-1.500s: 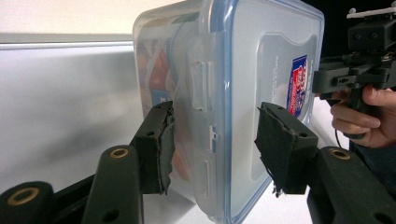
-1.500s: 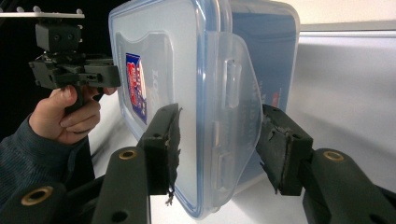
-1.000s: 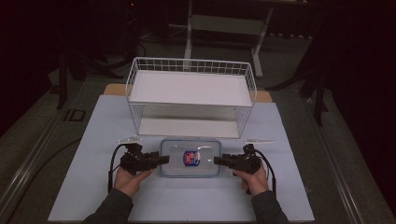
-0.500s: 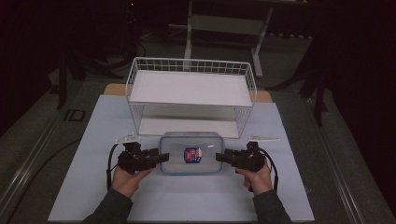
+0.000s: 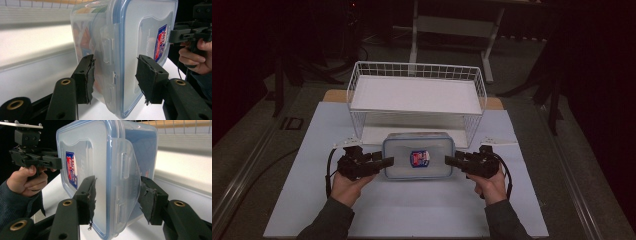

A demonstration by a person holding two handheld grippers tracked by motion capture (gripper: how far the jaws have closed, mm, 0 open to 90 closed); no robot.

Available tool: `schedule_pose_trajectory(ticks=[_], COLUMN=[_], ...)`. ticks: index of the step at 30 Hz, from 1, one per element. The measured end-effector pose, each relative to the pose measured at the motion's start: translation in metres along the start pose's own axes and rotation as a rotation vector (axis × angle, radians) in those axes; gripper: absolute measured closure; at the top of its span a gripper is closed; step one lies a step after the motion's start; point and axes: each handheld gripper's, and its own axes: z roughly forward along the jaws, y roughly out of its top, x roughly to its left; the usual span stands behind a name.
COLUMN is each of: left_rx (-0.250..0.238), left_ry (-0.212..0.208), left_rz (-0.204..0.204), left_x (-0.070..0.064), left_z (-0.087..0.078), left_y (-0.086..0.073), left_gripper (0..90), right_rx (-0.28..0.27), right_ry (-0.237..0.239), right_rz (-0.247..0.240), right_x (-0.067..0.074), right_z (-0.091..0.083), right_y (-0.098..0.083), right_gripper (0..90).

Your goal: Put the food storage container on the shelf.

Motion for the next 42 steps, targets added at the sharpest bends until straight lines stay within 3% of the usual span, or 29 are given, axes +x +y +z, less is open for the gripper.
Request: schedule_pose_trajectory(ticks=[9, 19, 42], left_rx=[-0.033, -0.064, -0.127], left_ry=[0.014, 0.02, 0.033], left_rz=[0.046, 0.073, 0.125], left_x=[-0.008, -0.012, -0.021], left_z=[-0.008, -0.017, -0.032], left_y=[0.023, 0.043, 0.093], left_gripper=[49.0, 49.0, 48.9], right_rx=[-0.031, -0.055, -0.131], right_ry=[-0.004, -0.012, -0.014], right_rz=[-0.031, -0.067, -0.098], right_x=[0.007, 0.017, 0.028], right_z=[-0.006, -0.01, -0.017], right_y=[0.018, 0.041, 0.086], right_gripper=[49.8, 49.6, 49.2])
